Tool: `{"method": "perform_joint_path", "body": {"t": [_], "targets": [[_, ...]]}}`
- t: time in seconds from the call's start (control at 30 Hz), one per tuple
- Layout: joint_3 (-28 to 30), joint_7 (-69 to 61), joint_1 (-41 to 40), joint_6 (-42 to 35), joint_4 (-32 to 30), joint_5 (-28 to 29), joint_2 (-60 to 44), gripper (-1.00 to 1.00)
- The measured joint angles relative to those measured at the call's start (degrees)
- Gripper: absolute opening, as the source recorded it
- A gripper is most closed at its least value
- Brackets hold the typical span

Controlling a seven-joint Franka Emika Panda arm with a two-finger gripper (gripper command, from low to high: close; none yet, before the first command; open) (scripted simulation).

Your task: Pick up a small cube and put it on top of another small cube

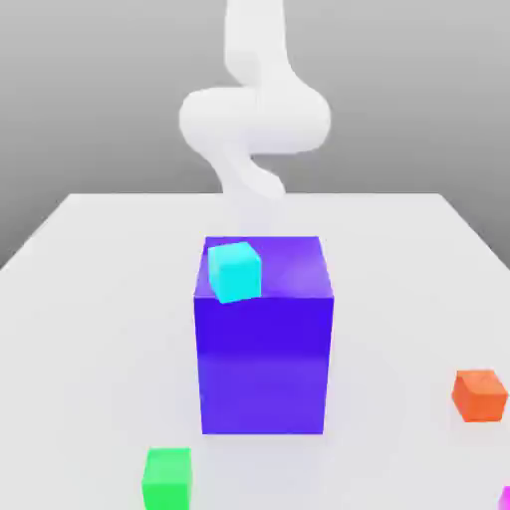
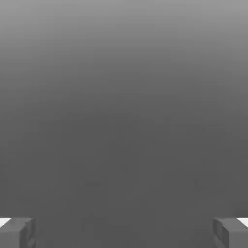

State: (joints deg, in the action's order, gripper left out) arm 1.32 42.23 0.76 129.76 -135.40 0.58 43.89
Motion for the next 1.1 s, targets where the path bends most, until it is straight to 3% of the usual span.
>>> {"method": "perform_joint_path", "body": {"t": [0.23,0.37,0.4,0.63,0.8,1.1], "targets": [[4.24,-12.56,2.24,-6.72,-12.57,2.24,-7.17,0.00],[5.94,-16.82,2.77,-1.05,-19.98,3.59,-14.65,0.00],[6.25,-17.39,2.85,1.11,-21.44,3.81,-16.58,-1.00],[6.24,-18.09,2.75,1.46,-21.93,3.51,-17.40,-1.00],[5.04,-17.59,2.23,-8.14,-17.07,2.89,-12.97,-1.00],[-0.87,2.69,0.44,-2.68,-11.28,-0.17,-24.23,-1.00]]}}
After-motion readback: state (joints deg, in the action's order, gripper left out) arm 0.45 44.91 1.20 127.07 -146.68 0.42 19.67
